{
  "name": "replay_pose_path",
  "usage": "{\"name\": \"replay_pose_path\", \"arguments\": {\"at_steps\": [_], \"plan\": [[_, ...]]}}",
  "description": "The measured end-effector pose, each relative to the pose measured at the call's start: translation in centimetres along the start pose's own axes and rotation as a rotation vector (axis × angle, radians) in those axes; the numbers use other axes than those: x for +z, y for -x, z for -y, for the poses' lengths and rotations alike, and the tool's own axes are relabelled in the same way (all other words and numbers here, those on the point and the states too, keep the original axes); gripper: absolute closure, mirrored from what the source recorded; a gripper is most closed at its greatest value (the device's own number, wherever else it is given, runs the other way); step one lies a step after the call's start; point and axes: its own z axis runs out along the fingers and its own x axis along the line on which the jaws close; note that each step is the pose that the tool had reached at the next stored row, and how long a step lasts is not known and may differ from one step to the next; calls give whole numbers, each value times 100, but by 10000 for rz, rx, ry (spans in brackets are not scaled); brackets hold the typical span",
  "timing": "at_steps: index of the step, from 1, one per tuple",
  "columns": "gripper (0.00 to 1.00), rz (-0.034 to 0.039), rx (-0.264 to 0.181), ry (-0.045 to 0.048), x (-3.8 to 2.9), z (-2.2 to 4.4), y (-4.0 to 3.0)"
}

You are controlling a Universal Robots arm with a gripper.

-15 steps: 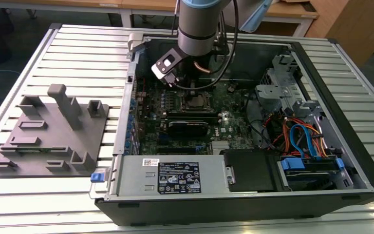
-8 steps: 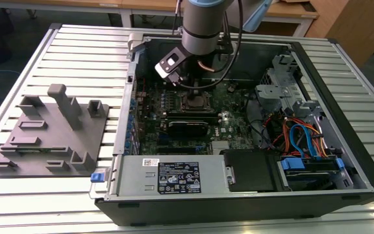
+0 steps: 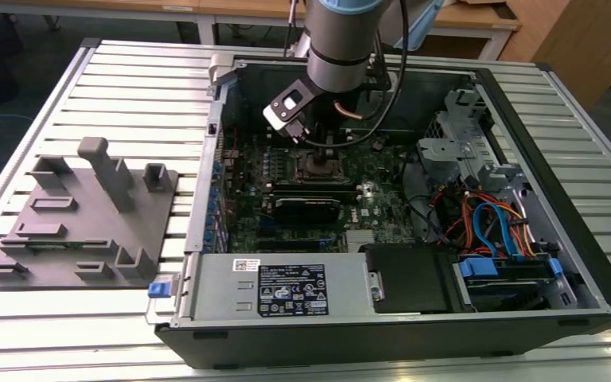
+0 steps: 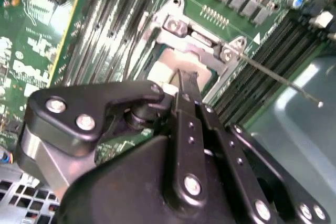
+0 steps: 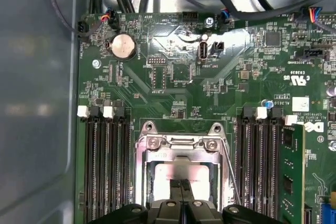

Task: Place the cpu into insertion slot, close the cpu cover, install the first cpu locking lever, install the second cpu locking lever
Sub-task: 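Close the cpu cover, then install the first cpu locking lever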

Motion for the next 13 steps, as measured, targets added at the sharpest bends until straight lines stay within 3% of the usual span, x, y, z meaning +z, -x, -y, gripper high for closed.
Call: {"name": "replay_pose_path", "arguments": {"at_steps": [13], "plan": [[89,0,0,0,-28,0,4]]}}
